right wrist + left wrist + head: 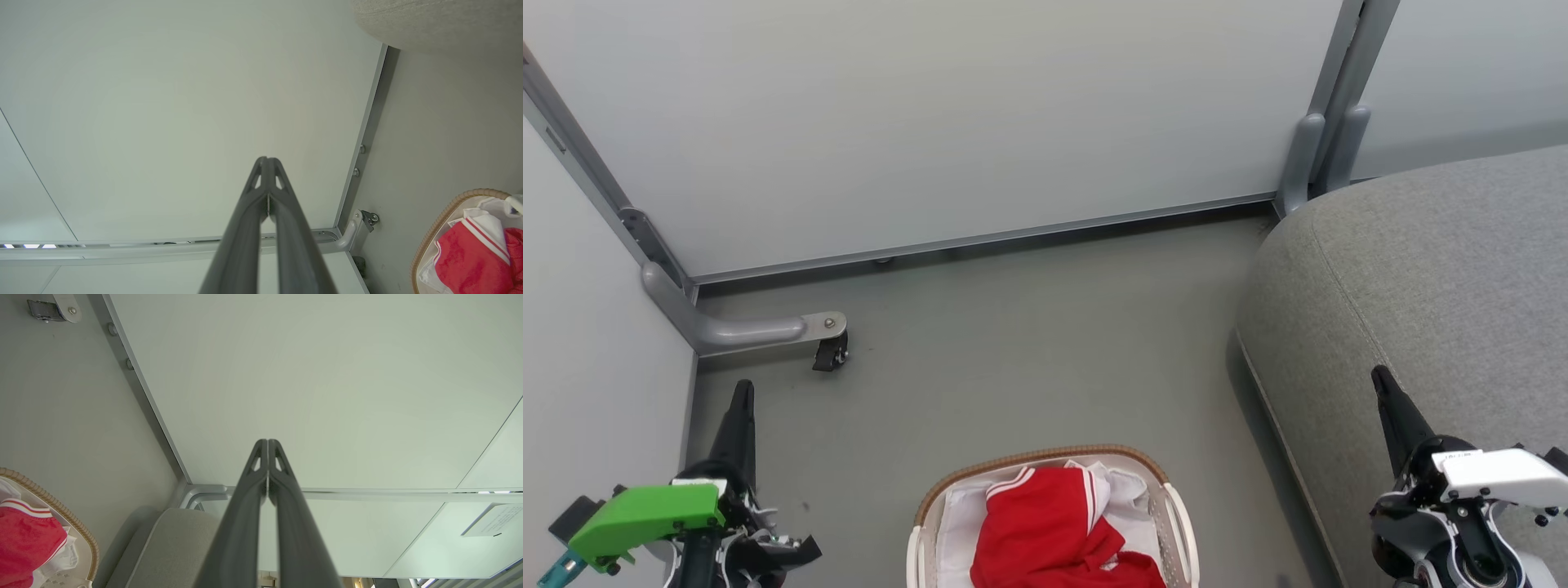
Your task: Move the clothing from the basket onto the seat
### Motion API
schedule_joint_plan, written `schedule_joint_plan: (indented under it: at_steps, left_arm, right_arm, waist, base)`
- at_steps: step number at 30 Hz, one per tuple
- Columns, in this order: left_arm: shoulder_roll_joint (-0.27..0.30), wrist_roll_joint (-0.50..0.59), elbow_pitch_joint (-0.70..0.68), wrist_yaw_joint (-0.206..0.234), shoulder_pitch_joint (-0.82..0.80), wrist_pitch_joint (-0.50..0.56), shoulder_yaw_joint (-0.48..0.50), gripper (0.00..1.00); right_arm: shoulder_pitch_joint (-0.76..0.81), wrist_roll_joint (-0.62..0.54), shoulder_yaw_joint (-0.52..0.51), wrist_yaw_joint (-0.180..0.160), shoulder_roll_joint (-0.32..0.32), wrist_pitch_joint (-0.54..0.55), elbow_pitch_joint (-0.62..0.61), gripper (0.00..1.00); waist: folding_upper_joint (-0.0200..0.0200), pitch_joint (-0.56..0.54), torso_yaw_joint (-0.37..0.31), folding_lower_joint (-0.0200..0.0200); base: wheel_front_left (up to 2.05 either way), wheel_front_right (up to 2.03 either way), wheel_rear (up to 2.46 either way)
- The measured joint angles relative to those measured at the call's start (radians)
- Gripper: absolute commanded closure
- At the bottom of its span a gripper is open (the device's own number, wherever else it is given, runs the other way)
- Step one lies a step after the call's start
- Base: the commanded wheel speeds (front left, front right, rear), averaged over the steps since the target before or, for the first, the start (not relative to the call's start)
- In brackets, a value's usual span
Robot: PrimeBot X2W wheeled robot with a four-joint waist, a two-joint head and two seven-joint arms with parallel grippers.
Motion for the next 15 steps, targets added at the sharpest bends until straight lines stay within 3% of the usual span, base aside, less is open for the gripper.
schedule_joint_plan:
  at_steps: [1,2,3,15]
  left_arm:
    - [-0.001,0.000,0.004,0.000,0.001,0.000,0.000,0.00]
    - [-0.002,0.000,0.012,0.000,0.004,-0.001,-0.001,1.00]
    - [-0.003,0.000,0.021,0.000,0.011,-0.001,-0.002,0.00]
    - [-0.007,0.007,0.041,0.002,0.044,-0.046,-0.054,0.00]
  right_arm:
    - [0.002,0.000,0.000,0.000,0.001,0.000,0.004,0.00]
    - [0.005,0.000,0.001,0.000,0.003,0.000,0.010,1.00]
    - [0.014,0.000,0.002,0.000,0.007,0.000,0.020,0.00]
    - [0.040,-0.037,0.023,0.000,0.017,-0.043,0.052,0.00]
  waist:
    - [0.0000,0.000,0.000,0.0000]
    - [0.0000,0.000,0.000,0.0000]
    - [0.0000,0.000,0.000,0.0000]
    - [0.0000,0.000,0.000,0.0000]
  base:
    - [0.00,0.00,0.00]
    - [0.00,0.00,0.00]
    - [0.00,0.00,0.00]
    - [0.00,0.00,0.00]
